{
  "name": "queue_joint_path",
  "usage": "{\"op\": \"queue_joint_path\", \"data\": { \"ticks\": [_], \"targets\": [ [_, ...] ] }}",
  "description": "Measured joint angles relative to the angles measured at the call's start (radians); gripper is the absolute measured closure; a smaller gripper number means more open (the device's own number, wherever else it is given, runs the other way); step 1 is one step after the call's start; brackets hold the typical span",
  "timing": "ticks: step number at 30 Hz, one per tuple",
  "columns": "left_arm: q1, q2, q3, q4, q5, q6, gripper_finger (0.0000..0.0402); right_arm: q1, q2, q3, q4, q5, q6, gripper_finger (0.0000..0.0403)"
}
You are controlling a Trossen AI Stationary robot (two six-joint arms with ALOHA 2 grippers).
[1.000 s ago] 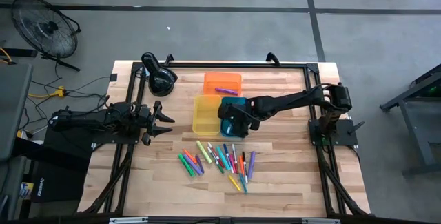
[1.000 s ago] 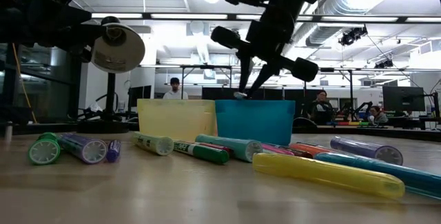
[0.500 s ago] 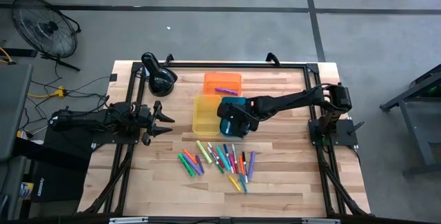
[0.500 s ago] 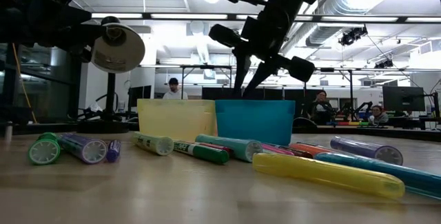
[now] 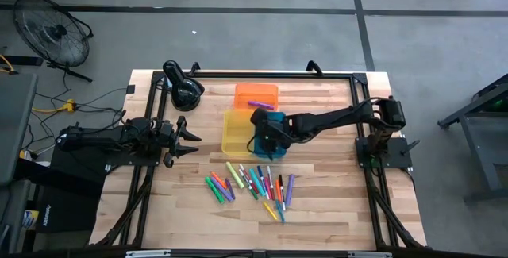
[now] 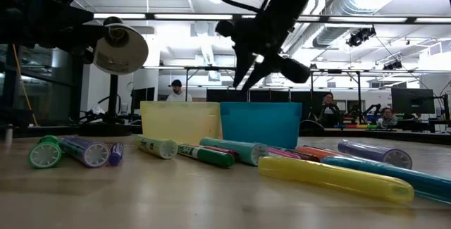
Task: Pick & Place Markers
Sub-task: Put the right purple highlighter pen into the orange bin
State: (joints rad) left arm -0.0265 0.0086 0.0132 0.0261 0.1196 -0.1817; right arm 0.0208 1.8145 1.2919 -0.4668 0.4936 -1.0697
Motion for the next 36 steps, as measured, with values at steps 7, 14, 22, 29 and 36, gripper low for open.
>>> {"op": "queue_joint_path", "data": {
  "ticks": [7,14,22,29,36],
  "targets": [
    [0.0,0.0,0.0,0.0,0.0,0.0,0.0232,0.044,0.0,0.0,0.019,0.215,0.346,0.0329],
    [0.0,0.0,0.0,0.0,0.0,0.0,0.0232,0.12,0.0,0.003,-0.013,0.447,0.742,0.0329],
    [0.0,0.0,0.0,0.0,0.0,0.0,0.0232,0.192,-0.009,0.097,-0.318,0.297,1.365,0.0329],
    [0.0,0.0,0.0,0.0,0.0,0.0,0.0232,0.192,-0.01,0.165,-0.546,-0.189,1.68,0.0329],
    [0.0,0.0,0.0,0.0,0.0,0.0,0.0232,0.194,-0.01,0.167,-0.653,-0.512,1.67,0.0329]
  ]
}}
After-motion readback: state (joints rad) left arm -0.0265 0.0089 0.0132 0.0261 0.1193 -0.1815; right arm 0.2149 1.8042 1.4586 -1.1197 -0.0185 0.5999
